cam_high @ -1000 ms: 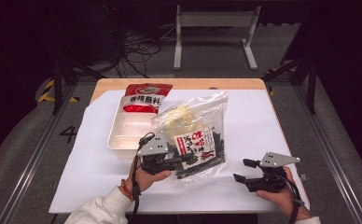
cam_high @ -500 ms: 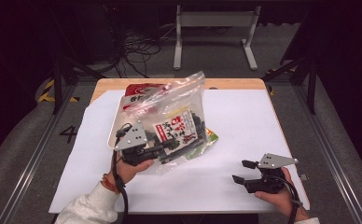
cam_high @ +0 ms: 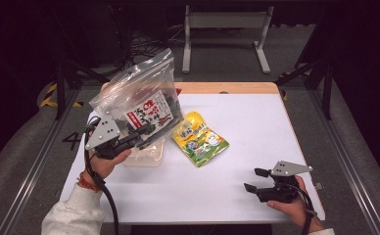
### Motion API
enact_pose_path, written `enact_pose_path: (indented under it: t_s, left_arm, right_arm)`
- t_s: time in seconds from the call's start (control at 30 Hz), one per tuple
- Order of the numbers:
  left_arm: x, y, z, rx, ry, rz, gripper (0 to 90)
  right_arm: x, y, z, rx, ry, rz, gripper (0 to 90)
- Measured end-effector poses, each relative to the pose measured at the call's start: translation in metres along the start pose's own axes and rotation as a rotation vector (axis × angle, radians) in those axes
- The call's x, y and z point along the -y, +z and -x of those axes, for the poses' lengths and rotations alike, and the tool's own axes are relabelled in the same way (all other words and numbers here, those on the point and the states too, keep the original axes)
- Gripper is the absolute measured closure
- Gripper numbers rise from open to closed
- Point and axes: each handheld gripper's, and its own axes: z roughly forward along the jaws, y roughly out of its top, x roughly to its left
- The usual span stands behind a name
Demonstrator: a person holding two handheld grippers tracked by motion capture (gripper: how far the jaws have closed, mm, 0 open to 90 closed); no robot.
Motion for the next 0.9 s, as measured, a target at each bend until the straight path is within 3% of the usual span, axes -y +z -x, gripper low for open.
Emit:
enact_pose_path:
  t_s: [0.1,0.23,0.33,0.43,0.5,0.7,0.8,0.9]
  left_arm:
    - [0.005,0.000,-0.010,-0.030,0.010,-0.016,70.9]
    - [0.013,0.003,-0.021,-0.038,0.008,-0.018,70.9]
    - [0.021,0.007,-0.032,-0.059,0.020,-0.052,70.9]
    - [0.028,0.012,-0.040,-0.054,0.003,-0.058,70.9]
    - [0.031,0.015,-0.044,-0.074,0.018,-0.089,70.9]
    - [0.039,0.019,-0.054,-0.059,0.036,-0.104,70.8]
    - [0.043,0.025,-0.055,-0.059,0.077,-0.164,70.9]
    - [0.045,0.026,-0.058,-0.050,0.070,-0.168,70.8]
  right_arm:
    - [0.000,0.002,0.000,0.000,0.008,0.004,29.2]
    - [0.000,0.004,-0.001,0.000,0.012,-0.001,28.7]
    - [0.001,0.005,-0.002,-0.002,0.012,-0.005,28.6]
    - [0.001,0.006,-0.002,-0.002,0.014,-0.008,28.5]
    - [0.001,0.006,-0.002,-0.004,0.016,-0.009,28.5]
    - [0.002,0.006,-0.002,-0.004,0.020,-0.013,28.4]
    - [0.003,0.007,-0.003,-0.009,0.022,-0.021,28.4]
    - [0.003,0.008,-0.003,-0.012,0.019,-0.027,28.1]
